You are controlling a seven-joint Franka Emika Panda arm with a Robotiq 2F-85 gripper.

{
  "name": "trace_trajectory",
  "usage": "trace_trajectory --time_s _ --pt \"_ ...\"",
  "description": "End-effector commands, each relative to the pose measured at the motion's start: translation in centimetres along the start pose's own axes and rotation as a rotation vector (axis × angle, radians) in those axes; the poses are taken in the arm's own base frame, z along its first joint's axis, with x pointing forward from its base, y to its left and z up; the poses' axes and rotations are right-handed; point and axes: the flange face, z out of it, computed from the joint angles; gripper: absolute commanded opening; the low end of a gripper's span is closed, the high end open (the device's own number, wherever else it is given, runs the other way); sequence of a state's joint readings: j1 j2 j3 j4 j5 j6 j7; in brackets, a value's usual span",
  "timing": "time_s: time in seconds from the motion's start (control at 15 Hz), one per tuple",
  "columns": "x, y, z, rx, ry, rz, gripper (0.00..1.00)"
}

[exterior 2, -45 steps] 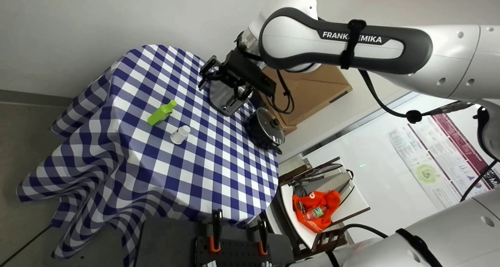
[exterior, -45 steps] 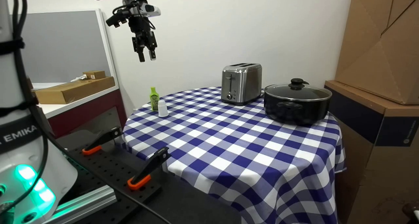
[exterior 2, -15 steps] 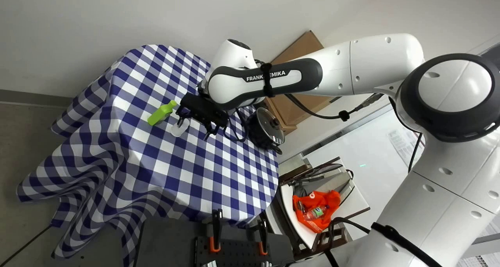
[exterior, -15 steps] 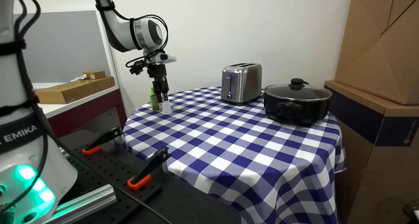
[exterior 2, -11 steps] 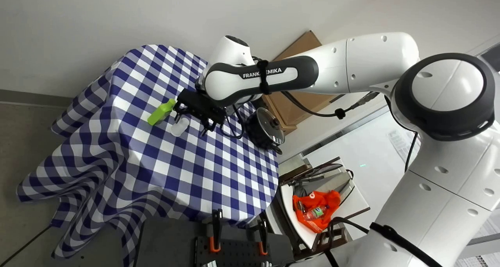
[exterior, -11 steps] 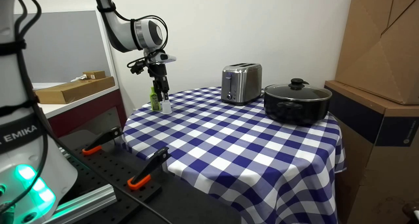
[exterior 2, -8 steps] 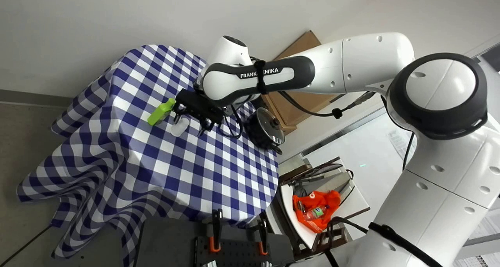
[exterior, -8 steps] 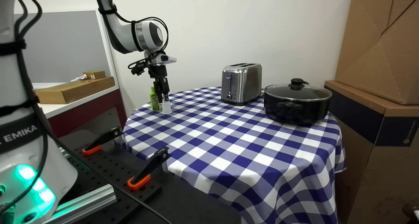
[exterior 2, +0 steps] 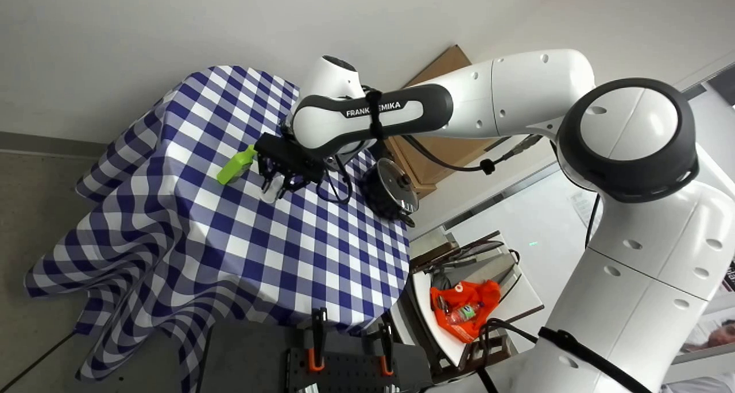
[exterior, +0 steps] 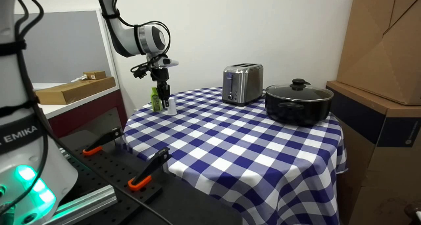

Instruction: Pick up the white bottle and put it on the right side of the table

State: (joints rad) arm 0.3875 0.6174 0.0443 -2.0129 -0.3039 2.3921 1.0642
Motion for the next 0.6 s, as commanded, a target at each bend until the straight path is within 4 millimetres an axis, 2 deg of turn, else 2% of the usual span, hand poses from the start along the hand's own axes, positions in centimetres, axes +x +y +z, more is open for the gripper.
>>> trace_trajectory --time_s 0.0,0.07,0.2,0.53 --pt "0.8 -0.3 -0.5 0.017 0.014 0.024 0.39" --pt "1.0 -0.1 -0.6 0.021 0.014 0.028 0.47" --pt "1.4 0.3 -0.7 0.022 0.016 0.039 0.53" --pt "2.5 1.4 -0.3 0.013 0.021 0.072 0.9"
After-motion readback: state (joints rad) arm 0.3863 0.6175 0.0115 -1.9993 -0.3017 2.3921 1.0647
